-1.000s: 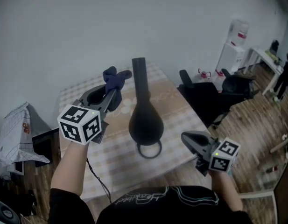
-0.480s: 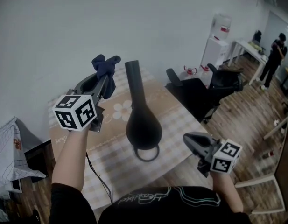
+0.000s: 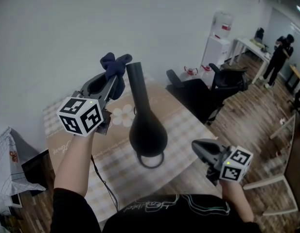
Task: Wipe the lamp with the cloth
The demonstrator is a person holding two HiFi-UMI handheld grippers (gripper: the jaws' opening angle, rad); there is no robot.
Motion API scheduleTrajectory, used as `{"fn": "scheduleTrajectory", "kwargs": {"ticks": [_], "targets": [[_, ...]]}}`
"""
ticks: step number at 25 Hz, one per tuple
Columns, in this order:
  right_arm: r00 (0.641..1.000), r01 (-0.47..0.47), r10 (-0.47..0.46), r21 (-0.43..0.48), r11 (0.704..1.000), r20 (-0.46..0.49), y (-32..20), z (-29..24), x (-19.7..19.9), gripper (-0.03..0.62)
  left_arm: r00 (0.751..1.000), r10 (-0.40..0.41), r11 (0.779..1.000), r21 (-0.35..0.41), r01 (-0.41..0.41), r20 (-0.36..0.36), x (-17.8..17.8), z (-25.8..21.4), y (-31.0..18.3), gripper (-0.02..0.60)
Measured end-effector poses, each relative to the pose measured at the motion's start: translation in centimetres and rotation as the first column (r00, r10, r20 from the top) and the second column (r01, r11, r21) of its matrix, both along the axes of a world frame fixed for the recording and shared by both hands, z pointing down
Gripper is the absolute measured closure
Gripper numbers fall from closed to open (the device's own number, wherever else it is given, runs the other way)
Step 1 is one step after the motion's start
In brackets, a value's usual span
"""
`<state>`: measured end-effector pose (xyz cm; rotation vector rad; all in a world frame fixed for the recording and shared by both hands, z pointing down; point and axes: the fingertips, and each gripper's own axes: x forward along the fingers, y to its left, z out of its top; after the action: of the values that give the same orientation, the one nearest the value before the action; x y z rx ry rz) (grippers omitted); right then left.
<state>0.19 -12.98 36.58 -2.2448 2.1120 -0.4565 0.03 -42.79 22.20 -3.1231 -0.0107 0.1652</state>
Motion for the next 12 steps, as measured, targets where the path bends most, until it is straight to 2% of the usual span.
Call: {"fn": "scheduleTrajectory", "kwargs": {"ticks": [12], "targets": [[1.0, 0.002, -0.002, -0.033, 0.999, 0.006, -1.2, 0.6, -1.1, 0.583, 0.985, 0.169, 0.985, 0.046, -0.167, -0.034, -0.1, 1.5, 2.5, 0.515]]}}
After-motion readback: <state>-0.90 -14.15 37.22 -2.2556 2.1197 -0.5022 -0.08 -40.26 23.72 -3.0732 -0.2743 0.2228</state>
